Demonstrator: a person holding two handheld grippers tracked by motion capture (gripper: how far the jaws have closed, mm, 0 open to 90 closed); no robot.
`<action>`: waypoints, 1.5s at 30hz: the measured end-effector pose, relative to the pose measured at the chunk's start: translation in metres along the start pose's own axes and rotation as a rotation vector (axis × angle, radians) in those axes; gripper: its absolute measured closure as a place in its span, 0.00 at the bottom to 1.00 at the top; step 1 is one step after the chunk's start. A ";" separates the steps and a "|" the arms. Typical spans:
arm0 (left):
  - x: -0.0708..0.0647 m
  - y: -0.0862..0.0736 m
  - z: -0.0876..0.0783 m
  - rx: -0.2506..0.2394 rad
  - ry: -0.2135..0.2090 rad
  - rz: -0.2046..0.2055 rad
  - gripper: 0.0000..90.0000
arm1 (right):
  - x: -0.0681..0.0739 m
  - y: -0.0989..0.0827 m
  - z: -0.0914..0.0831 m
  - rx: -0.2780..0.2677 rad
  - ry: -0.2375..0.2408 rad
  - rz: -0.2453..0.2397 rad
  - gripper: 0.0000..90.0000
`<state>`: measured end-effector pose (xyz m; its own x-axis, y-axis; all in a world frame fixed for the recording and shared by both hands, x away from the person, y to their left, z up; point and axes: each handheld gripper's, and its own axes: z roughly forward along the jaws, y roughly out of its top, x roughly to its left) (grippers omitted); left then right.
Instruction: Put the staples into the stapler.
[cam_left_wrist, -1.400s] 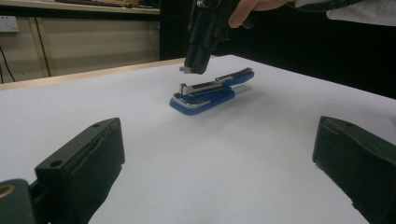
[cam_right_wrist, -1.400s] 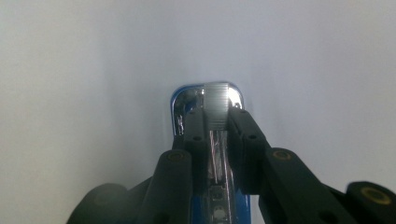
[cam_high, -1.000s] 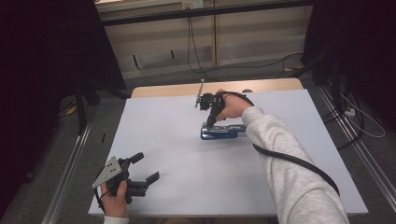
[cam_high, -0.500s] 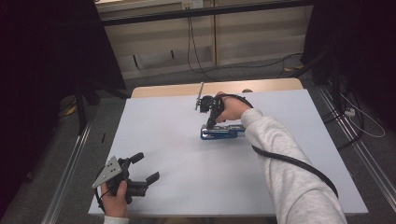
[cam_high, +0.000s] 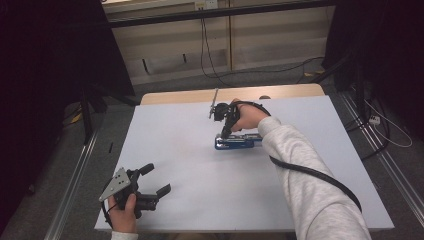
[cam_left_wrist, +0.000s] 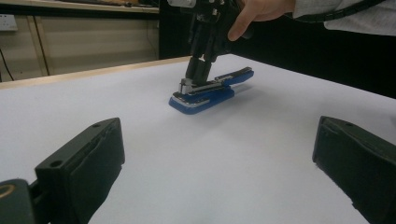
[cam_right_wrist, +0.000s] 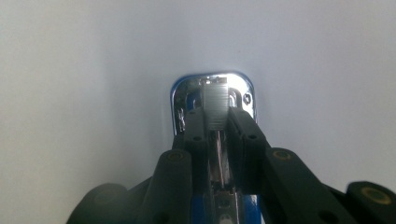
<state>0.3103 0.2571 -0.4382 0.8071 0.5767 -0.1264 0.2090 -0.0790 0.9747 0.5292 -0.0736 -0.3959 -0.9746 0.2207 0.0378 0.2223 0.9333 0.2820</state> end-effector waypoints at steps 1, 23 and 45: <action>0.000 0.000 0.000 0.002 0.000 -0.003 0.03 | 0.001 0.000 0.000 0.001 -0.002 0.001 0.87; 0.001 0.000 0.006 0.017 -0.017 -0.022 0.03 | 0.002 -0.014 -0.009 -0.092 -0.030 0.078 0.63; 0.006 0.007 0.032 0.110 0.001 -0.074 0.03 | 0.008 -0.097 -0.032 -0.293 -0.085 0.289 0.32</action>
<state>0.3346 0.2343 -0.4382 0.7869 0.5848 -0.1970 0.3272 -0.1248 0.9367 0.4991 -0.1716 -0.3924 -0.8651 0.4953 0.0794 0.4569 0.7125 0.5325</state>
